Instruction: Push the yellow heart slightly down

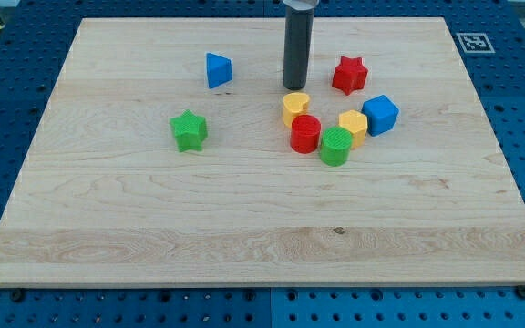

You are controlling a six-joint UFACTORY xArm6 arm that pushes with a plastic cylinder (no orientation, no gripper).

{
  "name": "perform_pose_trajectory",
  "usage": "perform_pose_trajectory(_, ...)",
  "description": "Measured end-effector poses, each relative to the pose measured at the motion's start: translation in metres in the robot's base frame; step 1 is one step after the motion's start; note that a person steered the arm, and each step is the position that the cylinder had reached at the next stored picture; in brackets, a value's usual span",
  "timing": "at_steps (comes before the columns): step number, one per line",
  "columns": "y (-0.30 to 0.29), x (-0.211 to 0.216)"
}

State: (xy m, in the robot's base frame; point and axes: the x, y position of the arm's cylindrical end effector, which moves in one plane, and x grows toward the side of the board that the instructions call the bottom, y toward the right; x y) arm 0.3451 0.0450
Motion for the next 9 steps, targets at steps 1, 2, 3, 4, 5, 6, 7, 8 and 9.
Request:
perform_pose_trajectory(1,0.002,0.007)
perform_pose_trajectory(2,0.002,0.011)
perform_pose_trajectory(3,0.003,0.011)
perform_pose_trajectory(4,0.011,0.014)
perform_pose_trajectory(5,0.012,0.019)
perform_pose_trajectory(6,0.012,0.027)
perform_pose_trajectory(7,0.012,0.027)
perform_pose_trajectory(8,0.003,0.027)
perform_pose_trajectory(9,-0.017,0.027)
